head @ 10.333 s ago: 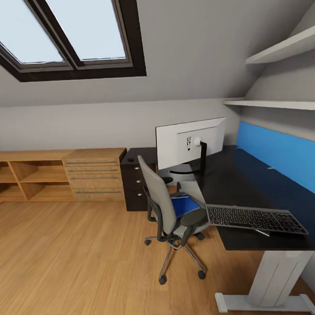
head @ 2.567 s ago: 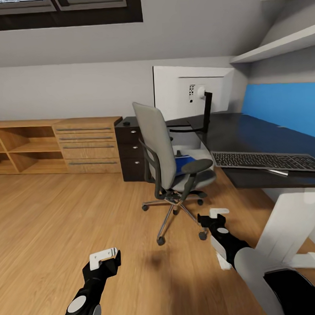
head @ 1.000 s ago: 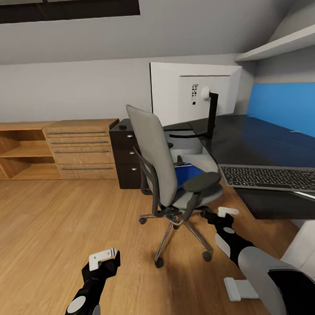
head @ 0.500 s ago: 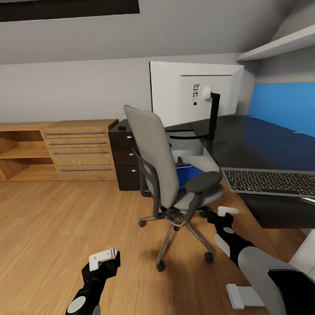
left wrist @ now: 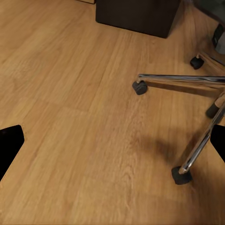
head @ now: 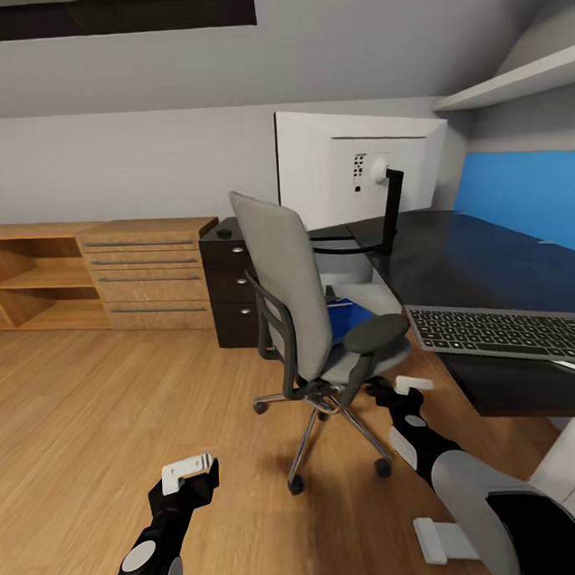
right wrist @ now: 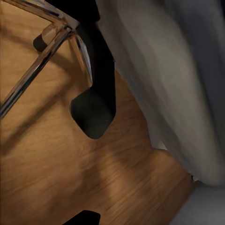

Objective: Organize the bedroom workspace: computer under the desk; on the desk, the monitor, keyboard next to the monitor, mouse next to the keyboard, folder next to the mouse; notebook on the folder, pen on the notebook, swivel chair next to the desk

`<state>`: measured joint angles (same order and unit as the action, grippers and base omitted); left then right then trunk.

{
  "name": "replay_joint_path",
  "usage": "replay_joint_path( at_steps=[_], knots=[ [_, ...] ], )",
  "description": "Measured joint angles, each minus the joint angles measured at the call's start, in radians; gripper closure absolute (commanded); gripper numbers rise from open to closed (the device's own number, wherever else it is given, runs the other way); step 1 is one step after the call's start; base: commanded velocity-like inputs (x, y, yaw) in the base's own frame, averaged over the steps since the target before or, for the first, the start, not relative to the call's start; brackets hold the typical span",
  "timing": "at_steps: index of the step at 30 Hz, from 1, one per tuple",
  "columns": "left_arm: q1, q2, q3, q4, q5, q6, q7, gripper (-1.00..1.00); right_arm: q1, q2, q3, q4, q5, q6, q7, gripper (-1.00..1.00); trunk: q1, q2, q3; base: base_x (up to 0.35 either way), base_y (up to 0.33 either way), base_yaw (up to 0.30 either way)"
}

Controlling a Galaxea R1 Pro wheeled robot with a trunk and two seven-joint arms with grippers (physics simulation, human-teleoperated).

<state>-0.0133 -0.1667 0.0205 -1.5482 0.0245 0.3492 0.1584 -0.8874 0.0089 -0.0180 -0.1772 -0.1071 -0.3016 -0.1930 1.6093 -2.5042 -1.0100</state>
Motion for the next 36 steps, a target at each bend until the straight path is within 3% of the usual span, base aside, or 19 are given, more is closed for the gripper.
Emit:
replay_joint_path(
  at_steps=[22,36],
  knots=[
    [0.0,0.0,0.0,0.001,0.0,0.0,0.0,-1.0,0.0,0.03,0.003,0.002,0.001,0.0,0.001,-1.0,0.0,0.0,0.018,-0.028,0.025,0.203],
    [0.0,0.0,0.001,0.001,0.0,0.0,0.0,-1.0,0.0,0.034,0.003,0.005,0.002,0.0,0.001,-1.0,0.0,0.0,0.031,-0.07,0.043,0.216]
  ],
)
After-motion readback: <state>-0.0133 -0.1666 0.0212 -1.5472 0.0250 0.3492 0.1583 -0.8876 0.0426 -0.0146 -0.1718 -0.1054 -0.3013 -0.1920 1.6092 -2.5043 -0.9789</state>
